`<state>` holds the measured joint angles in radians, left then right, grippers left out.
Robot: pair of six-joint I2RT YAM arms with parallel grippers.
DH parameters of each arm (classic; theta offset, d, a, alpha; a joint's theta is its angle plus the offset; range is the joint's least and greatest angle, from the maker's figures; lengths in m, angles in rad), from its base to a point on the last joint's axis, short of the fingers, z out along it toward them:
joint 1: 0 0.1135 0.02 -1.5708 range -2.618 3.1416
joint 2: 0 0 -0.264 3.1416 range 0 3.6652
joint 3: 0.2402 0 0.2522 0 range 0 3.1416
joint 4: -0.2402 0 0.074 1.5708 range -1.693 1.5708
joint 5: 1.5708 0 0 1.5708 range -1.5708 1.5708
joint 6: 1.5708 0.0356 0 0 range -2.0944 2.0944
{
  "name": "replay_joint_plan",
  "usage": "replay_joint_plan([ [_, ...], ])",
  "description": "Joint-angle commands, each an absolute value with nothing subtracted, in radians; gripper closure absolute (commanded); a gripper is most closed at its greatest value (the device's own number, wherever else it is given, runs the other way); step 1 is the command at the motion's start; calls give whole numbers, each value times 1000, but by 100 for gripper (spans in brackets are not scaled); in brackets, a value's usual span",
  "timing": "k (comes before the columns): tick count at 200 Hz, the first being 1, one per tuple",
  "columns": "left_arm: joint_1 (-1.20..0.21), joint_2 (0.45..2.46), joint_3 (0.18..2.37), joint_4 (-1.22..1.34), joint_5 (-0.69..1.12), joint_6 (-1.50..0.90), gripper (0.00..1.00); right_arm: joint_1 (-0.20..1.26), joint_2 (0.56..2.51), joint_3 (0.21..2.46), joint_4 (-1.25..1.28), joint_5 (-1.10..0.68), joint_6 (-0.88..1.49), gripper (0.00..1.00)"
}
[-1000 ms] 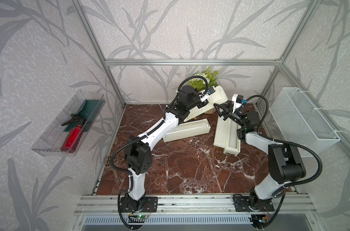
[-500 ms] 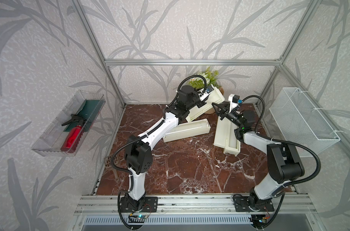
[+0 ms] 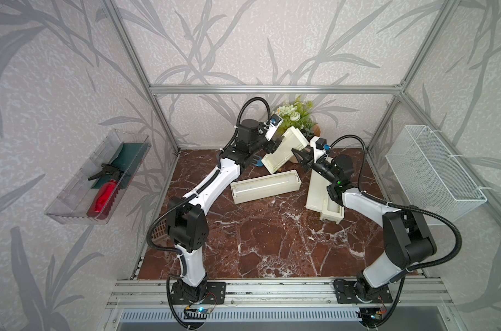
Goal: Put plastic wrap rolls into dispensers
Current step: Close the lid on the plastic wrap cutting box.
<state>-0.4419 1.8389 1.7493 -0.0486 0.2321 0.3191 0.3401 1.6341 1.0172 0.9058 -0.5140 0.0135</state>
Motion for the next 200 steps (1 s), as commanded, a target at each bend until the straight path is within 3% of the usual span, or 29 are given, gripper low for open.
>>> replay_joint_plan([
  [1,-402,1756,1707,-63,182,201,24,361,1543,1051,872,-496,-91,79],
  [53,-330,1661,1614,-127,161,51,22,467,1437,1080,538,-333,-325,81],
  [136,-278,1534,1434,-203,203,-55,21,545,1439,1099,449,-51,-370,82],
  [200,-225,1584,1496,-343,102,-97,21,696,1470,1251,230,202,-557,83],
])
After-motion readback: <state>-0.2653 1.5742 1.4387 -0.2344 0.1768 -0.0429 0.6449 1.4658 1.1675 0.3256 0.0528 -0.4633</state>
